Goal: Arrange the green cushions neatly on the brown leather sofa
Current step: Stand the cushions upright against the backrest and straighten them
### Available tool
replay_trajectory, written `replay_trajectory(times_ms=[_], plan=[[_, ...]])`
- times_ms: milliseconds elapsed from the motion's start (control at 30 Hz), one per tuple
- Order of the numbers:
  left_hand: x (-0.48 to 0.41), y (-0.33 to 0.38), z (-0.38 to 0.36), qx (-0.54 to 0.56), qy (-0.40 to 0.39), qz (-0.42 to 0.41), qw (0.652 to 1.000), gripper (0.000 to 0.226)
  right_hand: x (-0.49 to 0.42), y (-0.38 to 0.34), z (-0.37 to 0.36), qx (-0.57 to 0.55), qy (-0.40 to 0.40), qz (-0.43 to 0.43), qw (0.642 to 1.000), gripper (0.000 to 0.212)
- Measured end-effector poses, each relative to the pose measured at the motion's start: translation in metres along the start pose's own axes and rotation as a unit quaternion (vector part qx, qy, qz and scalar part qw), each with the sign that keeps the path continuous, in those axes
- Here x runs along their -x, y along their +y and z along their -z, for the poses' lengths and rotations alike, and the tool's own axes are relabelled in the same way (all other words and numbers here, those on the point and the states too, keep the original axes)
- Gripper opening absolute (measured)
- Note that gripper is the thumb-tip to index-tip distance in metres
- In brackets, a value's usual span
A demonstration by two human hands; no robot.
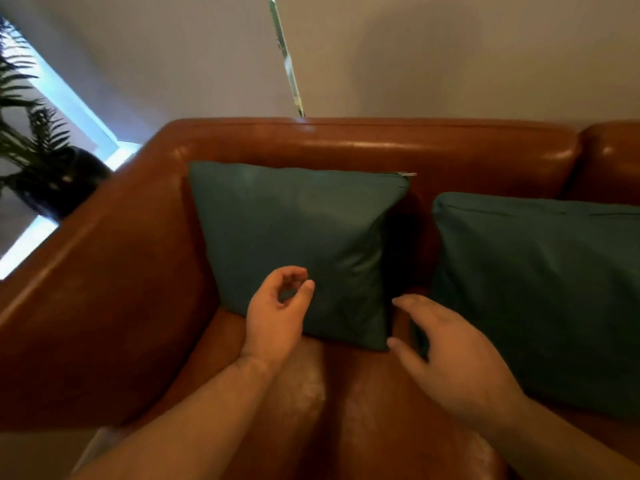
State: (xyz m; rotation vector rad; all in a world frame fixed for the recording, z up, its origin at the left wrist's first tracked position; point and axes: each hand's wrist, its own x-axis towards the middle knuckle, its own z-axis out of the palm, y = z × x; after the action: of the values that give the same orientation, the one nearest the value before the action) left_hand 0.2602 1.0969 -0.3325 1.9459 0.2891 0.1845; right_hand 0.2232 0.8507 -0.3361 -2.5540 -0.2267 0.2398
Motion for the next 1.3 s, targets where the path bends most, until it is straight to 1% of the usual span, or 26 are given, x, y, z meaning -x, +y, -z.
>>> replay_trajectory(times_ms=[67, 133, 167, 233, 300, 367, 467, 533, 600, 667, 733, 767, 800, 900, 967, 1033, 1067, 1133, 1200, 1300], plan=[[-0.017, -0.007, 0.026, -0.015, 0.040, -0.008, 0.999, 0.019, -0.019, -0.019, -0.011, -0.039, -0.029, -0.010, 0.999, 0.080], [-0.041, -0.018, 0.050, -0.031, 0.081, -0.014, 0.996, 0.032, -0.041, -0.036, -0.023, -0.092, -0.053, -0.037, 0.994, 0.099], [-0.055, -0.024, 0.063, -0.039, 0.102, -0.013, 0.994, 0.040, -0.053, -0.043, -0.030, -0.109, -0.049, -0.053, 0.991, 0.106], [-0.086, -0.039, 0.087, -0.024, 0.123, -0.013, 0.992, 0.056, -0.075, -0.056, -0.044, -0.130, 0.006, -0.092, 0.987, 0.111], [-0.116, -0.054, 0.106, -0.031, 0.119, -0.003, 0.992, 0.075, -0.093, -0.067, -0.055, -0.171, 0.083, -0.145, 0.971, 0.103], [-0.146, -0.073, 0.125, -0.054, 0.088, 0.020, 0.994, 0.097, -0.111, -0.080, -0.070, -0.190, 0.142, -0.200, 0.951, 0.097], [-0.179, -0.090, 0.141, -0.041, -0.008, 0.057, 0.998, 0.139, -0.127, -0.084, -0.077, -0.157, 0.231, -0.241, 0.929, 0.096], [-0.199, -0.096, 0.151, 0.003, -0.060, 0.078, 0.995, 0.160, -0.136, -0.082, -0.076, -0.178, 0.249, -0.258, 0.917, 0.108], [-0.217, -0.101, 0.158, 0.032, -0.098, 0.078, 0.992, 0.169, -0.140, -0.077, -0.076, -0.206, 0.266, -0.259, 0.906, 0.124], [-0.234, -0.103, 0.161, 0.049, -0.133, 0.078, 0.987, 0.174, -0.142, -0.071, -0.079, -0.258, 0.265, -0.246, 0.896, 0.137], [-0.243, -0.103, 0.162, 0.087, -0.161, 0.088, 0.979, 0.178, -0.142, -0.069, -0.082, -0.342, 0.235, -0.213, 0.885, 0.148], [-0.244, -0.102, 0.160, 0.109, -0.172, 0.098, 0.974, 0.176, -0.143, -0.067, -0.082, -0.370, 0.215, -0.201, 0.881, 0.148], [-0.243, -0.101, 0.158, 0.126, -0.180, 0.106, 0.970, 0.169, -0.145, -0.065, -0.083, -0.384, 0.202, -0.191, 0.881, 0.145], [-0.237, -0.099, 0.154, 0.148, -0.184, 0.095, 0.967, 0.133, -0.142, -0.060, -0.087, -0.397, 0.215, -0.174, 0.875, 0.127], [-0.230, -0.096, 0.160, 0.152, -0.172, 0.080, 0.970, 0.122, -0.137, -0.066, -0.086, -0.422, 0.220, -0.157, 0.866, 0.108], [-0.215, -0.095, 0.169, 0.149, -0.144, 0.060, 0.976, 0.119, -0.132, -0.072, -0.083, -0.452, 0.219, -0.144, 0.852, 0.087], [-0.206, -0.096, 0.176, 0.142, -0.125, 0.047, 0.981, 0.118, -0.132, -0.077, -0.080, -0.460, 0.214, -0.138, 0.851, 0.080], [-0.184, -0.101, 0.194, 0.125, -0.085, 0.032, 0.988, 0.122, -0.136, -0.087, -0.074, -0.456, 0.200, -0.120, 0.859, 0.069], [-0.164, -0.105, 0.214, 0.116, -0.047, 0.030, 0.992, 0.126, -0.146, -0.098, -0.069, -0.453, 0.184, -0.093, 0.867, 0.062], [-0.143, -0.111, 0.246, 0.101, 0.012, 0.033, 0.994, 0.124, -0.170, -0.114, -0.072, -0.441, 0.157, -0.058, 0.882, 0.062]])
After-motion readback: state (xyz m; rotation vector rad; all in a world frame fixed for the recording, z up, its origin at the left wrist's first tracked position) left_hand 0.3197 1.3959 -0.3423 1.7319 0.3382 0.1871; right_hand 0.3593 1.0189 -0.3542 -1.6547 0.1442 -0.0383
